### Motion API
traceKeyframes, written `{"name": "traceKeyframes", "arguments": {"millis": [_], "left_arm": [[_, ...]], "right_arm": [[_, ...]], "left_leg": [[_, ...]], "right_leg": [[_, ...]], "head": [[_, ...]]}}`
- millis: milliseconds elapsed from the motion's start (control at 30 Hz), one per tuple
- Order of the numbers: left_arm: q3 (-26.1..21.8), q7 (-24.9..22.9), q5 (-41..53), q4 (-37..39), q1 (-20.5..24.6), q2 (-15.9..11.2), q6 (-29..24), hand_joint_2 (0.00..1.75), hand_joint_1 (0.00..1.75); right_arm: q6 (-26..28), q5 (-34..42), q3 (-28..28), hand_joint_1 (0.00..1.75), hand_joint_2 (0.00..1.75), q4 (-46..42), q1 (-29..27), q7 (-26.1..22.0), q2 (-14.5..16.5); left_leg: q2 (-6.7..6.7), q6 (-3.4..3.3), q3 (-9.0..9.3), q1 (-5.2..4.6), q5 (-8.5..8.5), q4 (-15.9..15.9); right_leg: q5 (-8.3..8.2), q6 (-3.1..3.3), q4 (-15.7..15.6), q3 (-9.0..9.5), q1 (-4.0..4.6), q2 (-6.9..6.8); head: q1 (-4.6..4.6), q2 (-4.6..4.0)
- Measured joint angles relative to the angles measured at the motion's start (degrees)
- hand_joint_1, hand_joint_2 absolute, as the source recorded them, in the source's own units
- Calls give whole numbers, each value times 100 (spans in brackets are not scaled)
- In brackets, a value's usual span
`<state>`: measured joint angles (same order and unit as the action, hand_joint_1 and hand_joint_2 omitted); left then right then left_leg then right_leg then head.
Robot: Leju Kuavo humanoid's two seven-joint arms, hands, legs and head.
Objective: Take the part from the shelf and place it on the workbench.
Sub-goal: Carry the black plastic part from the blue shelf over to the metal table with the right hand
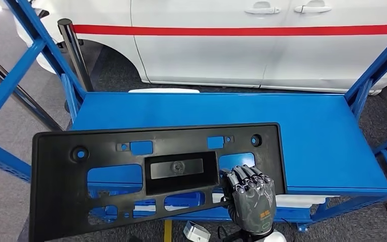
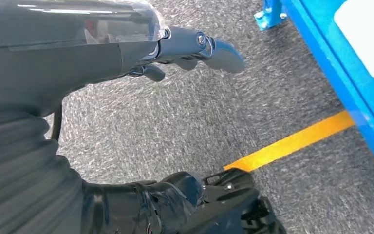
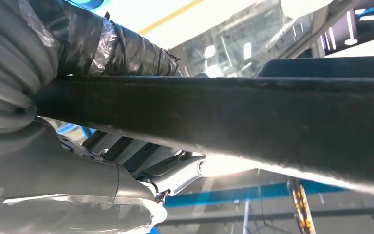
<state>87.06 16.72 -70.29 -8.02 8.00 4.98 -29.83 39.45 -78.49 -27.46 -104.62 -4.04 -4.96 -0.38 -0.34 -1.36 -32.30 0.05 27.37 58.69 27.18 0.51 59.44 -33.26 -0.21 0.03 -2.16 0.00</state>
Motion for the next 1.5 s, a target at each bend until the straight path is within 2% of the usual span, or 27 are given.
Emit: {"name": "traceKeyframes", "arguments": {"millis": [67, 100, 200, 233, 267, 300, 367, 433, 567, 600, 667, 733, 767, 800, 833, 900, 967, 1033, 1100, 1167, 1233, 1267, 1300, 1333, 1400, 1433, 1500], "left_arm": [[1, -13, -1, 0, -7, 3, -15, 175, 0], [2, -18, -2, 0, -5, 5, -24, 175, 0], [3, -31, -4, 0, 0, 8, -38, 175, 0], [3, -36, -8, 0, -5, 9, -39, 175, 0], [4, -41, -11, 0, -9, 9, -39, 175, 0], [4, -46, -15, 0, -11, 10, -40, 175, 0], [4, -50, -16, 0, -10, 14, -40, 175, 0], [4, -50, -16, 0, -7, 15, -42, 175, 0], [5, -50, -16, 0, -7, 15, -47, 175, 0], [5, -51, -16, 0, -7, 14, -47, 175, 0], [7, -52, -17, 0, -8, 13, -49, 175, 0], [8, -52, -19, 0, -11, 13, -49, 175, 0], [8, -52, -20, 0, -15, 14, -49, 175, 0], [8, -52, -21, 0, -18, 14, -49, 175, 0], [8, -52, -22, 0, -18, 14, -49, 175, 0], [8, -53, -25, 1, -12, 13, -50, 175, 0], [10, -55, -25, 2, -3, 11, -51, 175, 0], [12, -61, -25, 2, -12, 11, -51, 175, 0], [13, -65, -26, 2, -19, 12, -51, 175, 0], [14, -66, -27, 2, -8, 13, -51, 175, 0], [15, -67, -29, 2, -7, 13, -51, 175, 0], [15, -67, -31, 2, -10, 13, -51, 175, 0], [16, -68, -33, 2, -12, 12, -51, 175, 0], [16, -67, -35, 2, -13, 12, -51, 175, 0], [18, -65, -39, 2, -11, 13, -51, 175, 0], [19, -62, -43, 2, -9, 13, -51, 175, 0], [21, -56, -57, 2, -6, 12, -51, 175, 0]], "right_arm": [[0, 38, 4, 175, 175, 38, -2, -27, 17], [1, 55, 6, 175, 175, 53, -3, -40, 23], [2, 99, 13, 175, 175, 105, -11, -56, 30], [2, 113, 17, 175, 175, 127, -16, -57, 31], [2, 123, 23, 175, 175, 148, -20, -57, 31], [2, 129, 29, 175, 175, 164, -22, -57, 31], [2, 134, 39, 175, 175, 182, -18, -58, 31], [2, 135, 43, 175, 175, 190, -15, -63, 32], [2, 137, 48, 175, 175, 196, -19, -69, 38], [2, 142, 51, 175, 175, 196, -18, -71, 45], [2, 159, 55, 175, 175, 199, -18, -85, 67], [2, 174, 58, 175, 175, 214, -21, -104, 80], [2, 178, 61, 175, 175, 224, -22, -111, 81], [2, 182, 63, 175, 175, 233, -23, -116, 81], [2, 191, 66, 175, 175, 239, -23, -122, 83], [2, 216, 72, 175, 175, 241, -22, -134, 94], [2, 237, 79, 175, 175, 241, -21, -149, 113], [2, 249, 84, 175, 175, 241, -21, -164, 125], [2, 263, 97, 175, 175, 243, -23, -178, 128], [2, 273, 120, 175, 175, 245, -24, -201, 129], [3, 283, 140, 175, 175, 255, -29, -231, 129], [3, 292, 146, 175, 175, 263, -34, -242, 129], [3, 304, 151, 175, 175, 270, -37, -254, 129], [3, 316, 154, 175, 175, 275, -39, -266, 129], [2, 337, 166, 175, 175, 279, -37, -294, 135], [3, 342, 174, 175, 175, 278, -38, -310, 144], [4, 351, 196, 175, 175, 275, -48, -341, 167]], "left_leg": [[14, -45, 10, 35, -54, -65], [24, -78, 13, 53, -87, -103], [45, -132, -29, 62, -136, -129], [49, -132, -51, 61, -141, -116], [52, -128, -72, 61, -146, -100], [53, -124, -89, 62, -149, -80], [49, -100, -117, 63, -144, -27], [42, -40, -150, 41, -139, 33], [37, 104, -201, 48, -141, 67], [37, 133, -249, 59, -38, 178], [37, 179, -463, 71, 360, 722], [37, 210, -716, 74, 721, 1433], [37, 214, -751, 74, 766, 1606], [37, 206, -673, 73, 699, 1553], [37, 187, -484, 70, 546, 1271], [33, 120, -6, 49, 260, 448], [27, 61, 215, 18, 170, 7], [24, 15, 201, 7, 140, -31], [44, -50, 185, 32, 58, -88], [67, -119, 136, 50, -23, -128], [74, -151, 42, 42, -68, -105], [78, -153, -8, 39, -86, -82], [79, -146, -54, 39, -100, -55], [78, -137, -94, 40, -111, -26], [75, -106, -155, 31, -126, 34], [73, -81, -180, 22, -135, 58], [72, -8, -217, 9, -173, 75]], "right_leg": [[44, -58, 29, -13, 0, -1], [149, -88, 148, -61, -2, 0], [706, -160, 1098, -459, -29, 1], [813, -179, 1390, -575, -41, 1], [818, -194, 1512, -608, -55, 0], [716, -203, 1407, -530, -71, -1], [390, -207, 701, -128, -102, -3], [221, -178, 124, 161, -92, 2], [144, -32, 4, 150, -70, 4], [115, 14, -10, 133, -80, -4], [65, 80, -22, 83, -85, -24], [25, 102, -15, 17, -69, -33], [8, 102, -9, -13, -61, -35], [-5, 98, -1, -35, -54, -34], [-15, 90, 8, -48, -50, -32], [-33, 63, 31, -65, -36, -30], [-65, 9, 47, -94, -26, -31], [-111, -65, 35, -114, -26, -30], [-34, -130, 108, -148, -30, -21], [320, -174, 545, -321, -40, -11], [714, -209, 1232, -576, -53, -9], [791, -222, 1447, -633, -60, -10], [755, -229, 1453, -586, -68, -10], [631, -231, 1248, -432, -76, -11], [362, -211, 512, 15, -79, -11], [284, -187, 230, 162, -70, -7], [251, -129, 42, 217, -33, 0]], "head": [[-3, 0], [-5, 0], [-13, 0], [-13, 0], [-13, 0], [-14, 0], [-14, 0], [-10, 0], [-5, 0], [-4, 0], [-2, 0], [-1, 0], [-1, 0], [0, 0], [0, 0], [-1, 0], [-2, 0], [-2, 0], [-7, 0], [-12, 0], [-12, 0], [-13, 0], [-13, 0], [-14, 0], [-13, 0], [-13, 0], [-10, 0]]}}
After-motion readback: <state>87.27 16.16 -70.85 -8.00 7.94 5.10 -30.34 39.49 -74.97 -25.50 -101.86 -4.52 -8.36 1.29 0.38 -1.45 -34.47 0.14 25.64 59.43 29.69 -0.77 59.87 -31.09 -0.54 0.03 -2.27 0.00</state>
